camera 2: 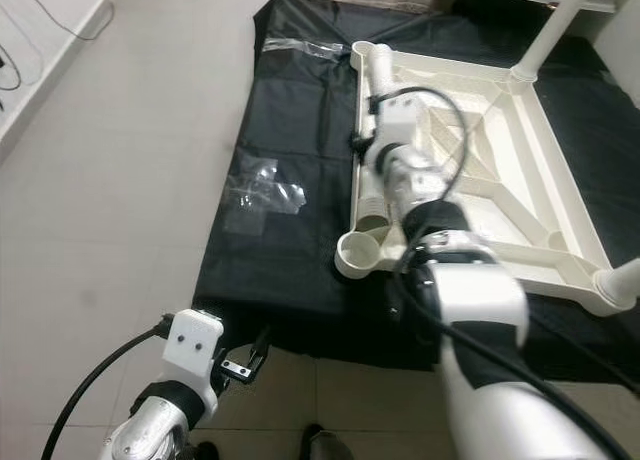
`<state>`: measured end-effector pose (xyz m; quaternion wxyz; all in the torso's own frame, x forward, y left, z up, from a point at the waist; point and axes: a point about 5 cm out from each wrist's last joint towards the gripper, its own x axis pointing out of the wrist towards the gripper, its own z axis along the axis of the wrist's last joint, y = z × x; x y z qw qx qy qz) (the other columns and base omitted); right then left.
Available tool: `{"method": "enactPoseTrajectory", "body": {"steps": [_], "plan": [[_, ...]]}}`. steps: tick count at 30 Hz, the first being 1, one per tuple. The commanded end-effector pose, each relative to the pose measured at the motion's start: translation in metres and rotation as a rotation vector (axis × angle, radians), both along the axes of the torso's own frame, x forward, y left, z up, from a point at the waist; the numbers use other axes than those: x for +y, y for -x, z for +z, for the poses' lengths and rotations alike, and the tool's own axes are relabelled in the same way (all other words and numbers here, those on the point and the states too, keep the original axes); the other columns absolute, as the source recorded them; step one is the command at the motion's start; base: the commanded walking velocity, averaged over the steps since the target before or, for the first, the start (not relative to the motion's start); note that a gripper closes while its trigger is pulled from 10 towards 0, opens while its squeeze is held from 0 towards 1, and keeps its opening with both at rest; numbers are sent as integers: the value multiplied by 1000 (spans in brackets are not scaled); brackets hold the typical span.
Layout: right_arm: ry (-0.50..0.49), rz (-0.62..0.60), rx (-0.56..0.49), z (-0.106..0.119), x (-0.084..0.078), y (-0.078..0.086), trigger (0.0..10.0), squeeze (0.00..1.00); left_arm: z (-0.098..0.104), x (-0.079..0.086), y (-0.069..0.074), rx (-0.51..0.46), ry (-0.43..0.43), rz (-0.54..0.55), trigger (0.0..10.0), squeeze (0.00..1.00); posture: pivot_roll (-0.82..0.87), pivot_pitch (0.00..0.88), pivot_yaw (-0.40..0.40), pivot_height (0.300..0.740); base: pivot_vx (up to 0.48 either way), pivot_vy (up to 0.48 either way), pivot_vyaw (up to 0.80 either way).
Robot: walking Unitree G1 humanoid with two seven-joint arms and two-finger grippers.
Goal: Building children table
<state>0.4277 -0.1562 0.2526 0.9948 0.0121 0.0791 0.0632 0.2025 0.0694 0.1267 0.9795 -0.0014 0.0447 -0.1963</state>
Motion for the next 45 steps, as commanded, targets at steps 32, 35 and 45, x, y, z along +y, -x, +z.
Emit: {"method": "enactPoseTrajectory", "body": {"steps": [32,35,45], "plan": [[-12,-134,144,-52,1,8,10000,0,-8,3,-12,1,-8,30,10000,0,80,196,-80,740,0,0,0],[-16,-133,142,-56,2,9,10000,0,-10,3,-15,-1,-14,28,10000,0,81,183,-82,740,0,0,0],[-6,-130,174,-69,7,12,10000,0,-17,4,-17,5,-25,22,10000,0,86,131,-81,740,0,0,0]]}}
